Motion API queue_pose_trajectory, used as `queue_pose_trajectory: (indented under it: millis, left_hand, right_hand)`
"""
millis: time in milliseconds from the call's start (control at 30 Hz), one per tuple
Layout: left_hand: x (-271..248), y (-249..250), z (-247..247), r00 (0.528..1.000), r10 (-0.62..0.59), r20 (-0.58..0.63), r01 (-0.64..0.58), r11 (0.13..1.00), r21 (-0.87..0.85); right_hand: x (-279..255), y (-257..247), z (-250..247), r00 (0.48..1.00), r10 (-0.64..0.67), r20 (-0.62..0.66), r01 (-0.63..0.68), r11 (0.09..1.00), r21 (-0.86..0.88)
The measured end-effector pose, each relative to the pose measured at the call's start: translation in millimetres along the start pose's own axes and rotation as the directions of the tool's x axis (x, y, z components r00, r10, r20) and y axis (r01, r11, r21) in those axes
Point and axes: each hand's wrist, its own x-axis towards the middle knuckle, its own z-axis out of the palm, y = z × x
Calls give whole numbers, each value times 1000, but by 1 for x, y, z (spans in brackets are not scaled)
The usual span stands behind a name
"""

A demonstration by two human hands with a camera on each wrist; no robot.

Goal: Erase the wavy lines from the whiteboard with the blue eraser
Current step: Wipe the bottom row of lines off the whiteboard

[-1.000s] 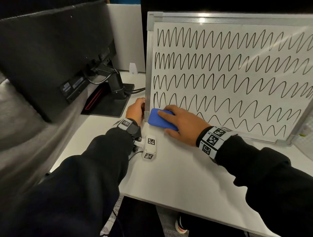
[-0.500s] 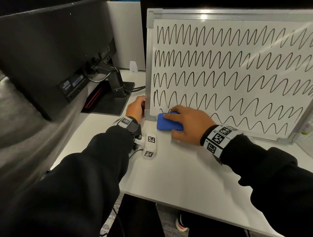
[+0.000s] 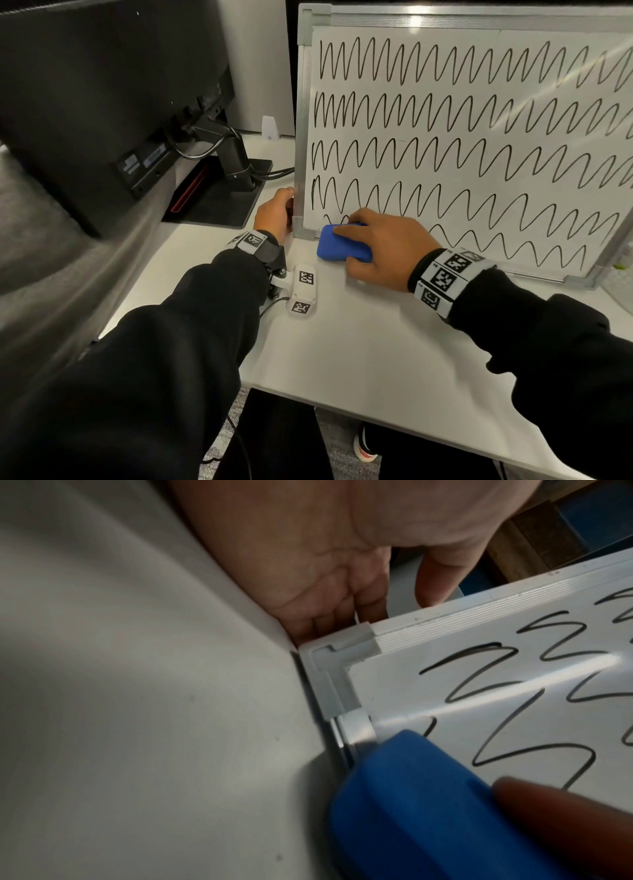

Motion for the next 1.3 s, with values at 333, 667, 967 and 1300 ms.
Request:
queue_pose_trajectory:
  millis: [333, 667, 967, 1300]
  left_hand:
    - [8, -6, -4, 1000, -25, -2, 25, 999, 44]
    - [8, -6, -4, 1000, -23, -13, 24, 998, 61]
    - [13, -10, -7, 998, -56, 1, 55, 996, 65]
    - [5, -6, -5, 999, -35, -14, 36, 997, 68]
  right_hand:
    - [10, -5, 6, 995, -50, 85, 51, 999, -16]
    - [5, 5, 1, 997, -47, 64, 46, 999, 21]
    - [2, 4, 0, 996, -84, 30, 86, 995, -51]
    - [2, 7, 1, 997, -72, 8, 73, 996, -46]
